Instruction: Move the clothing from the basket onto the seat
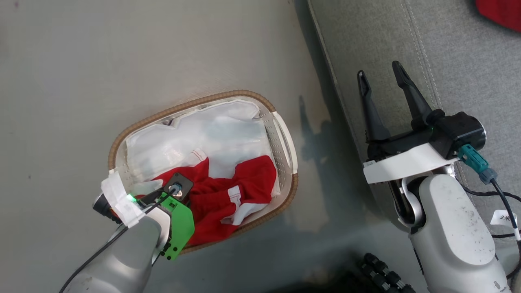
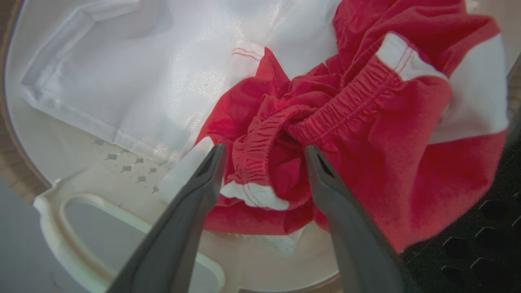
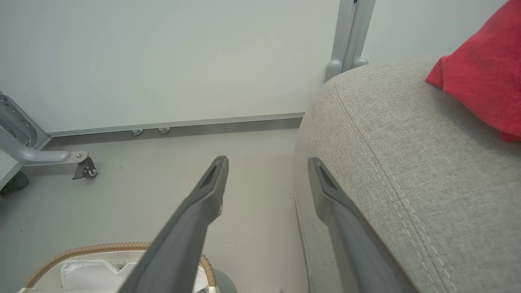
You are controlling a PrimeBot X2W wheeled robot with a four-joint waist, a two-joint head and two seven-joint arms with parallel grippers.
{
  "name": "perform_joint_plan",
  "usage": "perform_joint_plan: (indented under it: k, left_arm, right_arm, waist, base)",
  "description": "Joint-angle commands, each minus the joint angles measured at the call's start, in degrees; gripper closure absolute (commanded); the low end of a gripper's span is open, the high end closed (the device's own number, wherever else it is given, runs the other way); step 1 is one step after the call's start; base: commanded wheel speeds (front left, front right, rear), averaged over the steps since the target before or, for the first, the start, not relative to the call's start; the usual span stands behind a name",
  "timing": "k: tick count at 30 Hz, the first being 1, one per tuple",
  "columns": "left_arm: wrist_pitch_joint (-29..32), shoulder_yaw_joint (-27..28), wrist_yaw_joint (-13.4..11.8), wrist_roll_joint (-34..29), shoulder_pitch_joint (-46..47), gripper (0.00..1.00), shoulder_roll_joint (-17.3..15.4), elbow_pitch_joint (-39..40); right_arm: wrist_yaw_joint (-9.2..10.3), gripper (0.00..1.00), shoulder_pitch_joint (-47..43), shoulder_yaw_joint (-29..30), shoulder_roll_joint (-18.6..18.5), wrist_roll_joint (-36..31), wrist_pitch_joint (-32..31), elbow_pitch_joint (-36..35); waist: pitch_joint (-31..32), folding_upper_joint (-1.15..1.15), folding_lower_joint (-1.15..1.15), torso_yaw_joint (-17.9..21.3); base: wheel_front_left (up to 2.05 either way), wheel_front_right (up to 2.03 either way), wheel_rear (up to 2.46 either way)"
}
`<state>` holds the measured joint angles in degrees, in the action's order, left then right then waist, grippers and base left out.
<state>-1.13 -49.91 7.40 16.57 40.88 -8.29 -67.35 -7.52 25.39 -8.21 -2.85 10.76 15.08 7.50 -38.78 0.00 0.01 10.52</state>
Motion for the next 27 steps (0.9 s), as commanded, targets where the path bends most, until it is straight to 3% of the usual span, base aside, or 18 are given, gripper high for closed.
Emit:
perform_joint_plan:
  k: [1,11,13,14,15,16,17,27]
  left_arm:
    - [0.17,-0.20,0.14,0.32,1.38,0.00,-0.84,-0.74]
    - [0.58,0.48,-1.47,2.07,3.64,0.00,-2.71,-4.39]
    - [0.89,0.59,-1.88,2.35,3.64,0.22,-2.95,-4.73]
    - [1.04,0.70,-2.03,2.59,3.60,0.55,-3.08,-4.95]
    - [1.04,0.71,-2.01,2.71,3.58,0.64,-3.18,-5.03]
    - [1.11,0.67,-2.12,2.78,3.59,0.96,-3.24,-5.17]
    - [0.79,0.65,-2.22,2.82,3.62,1.00,-3.26,-5.23]
    - [-5.26,3.57,-2.01,6.79,2.15,1.00,-2.08,-5.08]
  right_arm:
    - [0.06,0.00,0.92,-0.39,-0.08,0.44,0.14,-0.13]
    - [0.06,0.00,2.26,-1.98,-0.09,2.66,0.14,-0.35]
    - [0.06,0.00,2.29,-2.16,-0.09,2.91,0.14,-0.32]
    - [0.06,0.00,2.29,-2.25,-0.10,3.00,0.14,-0.29]
    - [0.06,0.00,2.29,-2.30,-0.10,3.01,0.14,-0.25]
    - [0.06,0.00,2.28,-2.34,-0.10,2.98,0.14,-0.15]
    - [0.06,0.00,2.24,-2.28,-0.10,2.96,0.14,-0.04]
    - [0.06,0.00,0.60,-1.77,-0.10,1.56,0.14,1.84]
  waist:
    - [-3.67,0.00,-0.01,3.33]
    - [-5.74,0.00,-0.01,4.97]
    - [-5.84,0.00,-0.01,5.19]
    - [-5.85,0.00,-0.01,5.29]
    - [-5.82,0.00,-0.01,5.34]
    - [-5.75,0.00,-0.01,5.38]
    - [-5.64,0.00,-0.01,5.37]
    - [-0.42,0.00,-0.01,3.19]
  base:
    - [0.00,0.00,0.00]
    - [0.00,0.00,0.00]
    - [0.00,0.00,0.00]
    - [0.00,0.00,0.00]
    - [0.00,0.00,0.00]
    - [0.00,0.00,0.00]
    - [0.00,0.00,0.00]
    - [0.00,0.00,0.00]
